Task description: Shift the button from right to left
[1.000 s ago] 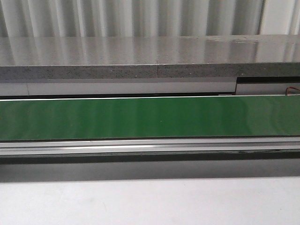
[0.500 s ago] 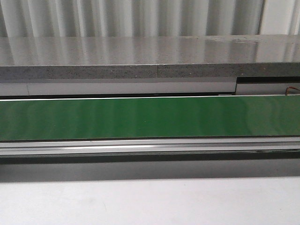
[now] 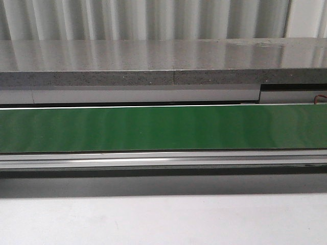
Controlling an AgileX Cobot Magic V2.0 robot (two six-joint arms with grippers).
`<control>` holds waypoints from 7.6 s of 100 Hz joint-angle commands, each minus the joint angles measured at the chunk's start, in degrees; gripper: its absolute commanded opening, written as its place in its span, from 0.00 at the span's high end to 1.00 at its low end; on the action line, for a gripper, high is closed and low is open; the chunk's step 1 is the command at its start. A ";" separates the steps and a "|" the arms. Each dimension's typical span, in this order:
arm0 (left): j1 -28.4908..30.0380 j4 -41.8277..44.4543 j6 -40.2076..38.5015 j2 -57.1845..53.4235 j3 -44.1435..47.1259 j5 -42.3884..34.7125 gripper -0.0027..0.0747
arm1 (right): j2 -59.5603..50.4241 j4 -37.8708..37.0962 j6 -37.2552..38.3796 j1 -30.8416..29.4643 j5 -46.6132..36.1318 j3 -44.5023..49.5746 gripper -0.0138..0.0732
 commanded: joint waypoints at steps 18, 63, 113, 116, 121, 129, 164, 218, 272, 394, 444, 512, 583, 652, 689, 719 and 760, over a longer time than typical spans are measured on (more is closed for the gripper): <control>-0.01 -0.48 -0.66 -1.95 1.42 -4.73 0.99 | 19.50 -2.15 -0.24 -0.04 19.14 -21.62 0.92; -0.01 -0.48 -0.66 -1.95 1.42 -4.73 0.99 | 41.03 -1.31 -0.24 -0.04 30.07 -31.83 0.82; -0.01 -0.48 -0.66 -1.95 1.42 -4.73 0.99 | 45.84 0.90 -0.01 -0.79 27.88 -33.30 0.11; -0.01 -0.48 -0.66 -1.95 1.42 -4.73 0.99 | 46.37 0.90 -0.01 -1.22 28.26 -34.15 0.11; -0.01 -0.48 -0.66 -1.95 1.42 -4.73 0.99 | 47.81 0.77 -0.14 -2.35 28.75 -35.80 0.11; -0.01 -0.48 -0.66 -1.95 1.42 -4.73 0.99 | 50.48 0.37 -2.64 -4.62 29.12 -38.53 0.11; -0.01 -0.48 -0.66 -1.95 1.42 -4.73 0.99 | 65.97 6.72 -16.48 -18.98 25.12 -45.96 0.11; -0.01 -0.48 -0.66 -1.95 1.42 -4.73 0.99 | 86.35 8.98 -22.81 -28.68 16.15 -50.65 0.11; -0.01 -0.48 -0.66 -1.95 1.42 -4.73 0.99 | 99.06 8.92 -22.81 -28.68 9.03 -50.65 0.11; -0.01 -0.48 -0.66 -1.95 1.42 -4.73 0.99 | 84.54 17.03 -22.20 -18.18 22.82 -52.25 0.65; -0.01 -0.48 -0.66 -1.95 1.42 -4.73 0.99 | 86.94 17.16 -22.20 -11.87 23.58 -51.66 0.59; -0.01 -0.48 -0.66 -1.95 1.42 -4.73 0.99 | 82.35 19.61 -22.80 -11.75 20.00 -51.66 0.18; -0.01 -0.48 -0.66 -1.95 1.42 -4.73 0.99 | 36.87 19.82 -29.02 -7.78 12.31 -26.87 0.19; -0.01 -0.48 -0.66 -1.95 1.42 -4.73 0.99 | 20.93 19.97 -29.02 -7.78 13.58 -15.66 0.92; -0.01 -0.48 -0.66 -1.95 1.42 -4.73 0.99 | 20.93 19.97 -29.02 -7.78 13.58 -15.66 0.92; -0.01 -0.48 -0.66 -1.95 1.42 -4.73 0.99 | 20.93 19.97 -29.02 -7.78 13.58 -15.66 0.92; -0.01 -0.48 -0.66 -1.95 1.42 -8.72 0.99 | 20.93 19.97 -29.02 -7.78 13.58 -15.66 0.92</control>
